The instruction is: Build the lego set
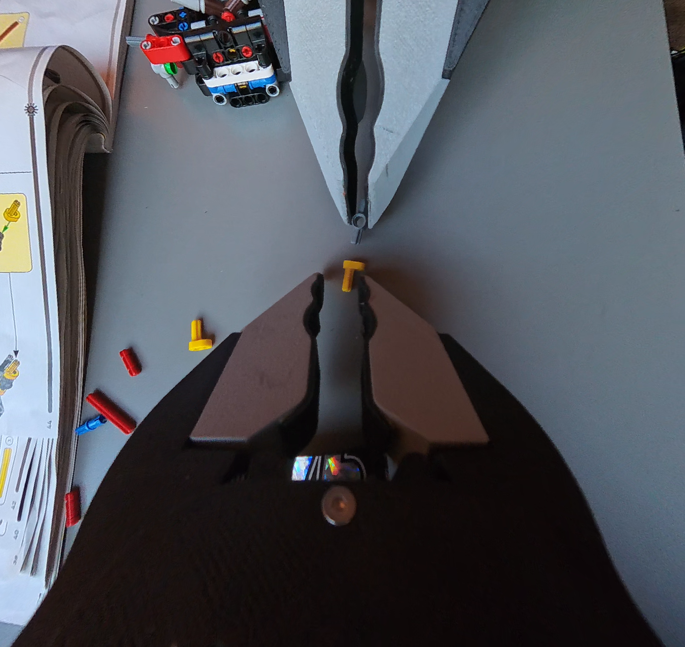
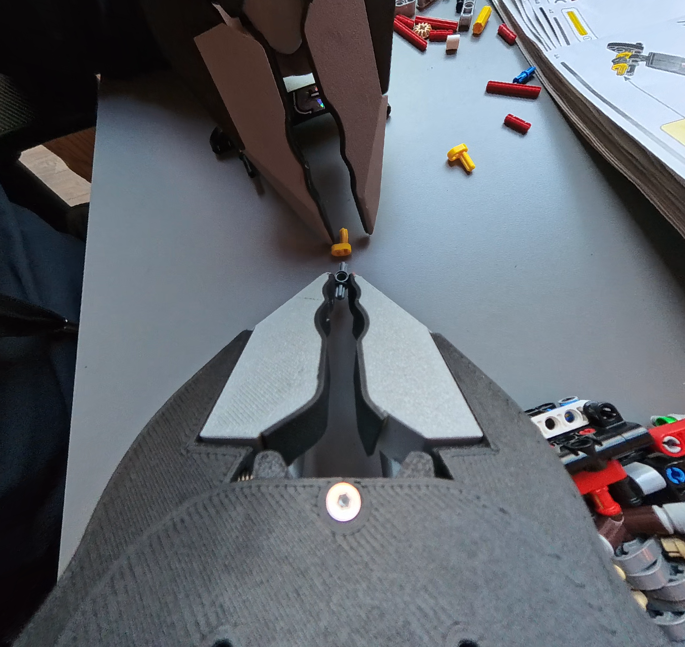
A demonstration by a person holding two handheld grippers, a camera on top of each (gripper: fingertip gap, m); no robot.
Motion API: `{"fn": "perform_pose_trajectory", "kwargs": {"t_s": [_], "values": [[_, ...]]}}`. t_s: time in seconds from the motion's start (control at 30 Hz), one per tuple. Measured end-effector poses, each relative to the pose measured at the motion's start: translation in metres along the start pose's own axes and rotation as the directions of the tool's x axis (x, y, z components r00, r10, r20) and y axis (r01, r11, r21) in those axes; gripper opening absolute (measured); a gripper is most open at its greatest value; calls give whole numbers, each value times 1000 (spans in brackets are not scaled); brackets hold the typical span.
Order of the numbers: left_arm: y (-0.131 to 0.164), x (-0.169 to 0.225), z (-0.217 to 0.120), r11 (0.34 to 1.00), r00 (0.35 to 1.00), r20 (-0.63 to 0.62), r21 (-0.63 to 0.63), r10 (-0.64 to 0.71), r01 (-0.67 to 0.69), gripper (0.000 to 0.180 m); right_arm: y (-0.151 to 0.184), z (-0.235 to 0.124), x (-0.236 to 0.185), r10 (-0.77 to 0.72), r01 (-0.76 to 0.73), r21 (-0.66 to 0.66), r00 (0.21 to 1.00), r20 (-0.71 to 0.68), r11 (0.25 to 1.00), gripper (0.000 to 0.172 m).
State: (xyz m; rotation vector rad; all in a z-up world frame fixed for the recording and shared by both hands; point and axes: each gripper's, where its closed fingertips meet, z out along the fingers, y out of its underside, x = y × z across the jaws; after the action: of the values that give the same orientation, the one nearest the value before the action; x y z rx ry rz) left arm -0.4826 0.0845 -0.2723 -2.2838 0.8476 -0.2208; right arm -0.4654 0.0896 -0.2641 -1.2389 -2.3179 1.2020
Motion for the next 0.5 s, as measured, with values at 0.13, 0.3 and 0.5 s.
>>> {"fn": "perform_pose_trajectory", "kwargs": {"t_s": [0.13, 0.3, 0.5], "values": [[0, 0, 0, 1000, 1000, -6, 4, -6, 6, 15, 1, 0, -1, -2, 2, -3, 1000, 1, 1000, 4], [-1, 1, 1, 1000, 1000, -16, 12, -16, 16, 13, 1, 0, -1, 1, -1, -5, 1000, 4, 1000, 4], [-1, 2, 1, 1000, 1000, -13, 13, -17, 17, 13, 1, 1, -1, 2, -2, -7, 1000, 6, 1000, 4]]}}
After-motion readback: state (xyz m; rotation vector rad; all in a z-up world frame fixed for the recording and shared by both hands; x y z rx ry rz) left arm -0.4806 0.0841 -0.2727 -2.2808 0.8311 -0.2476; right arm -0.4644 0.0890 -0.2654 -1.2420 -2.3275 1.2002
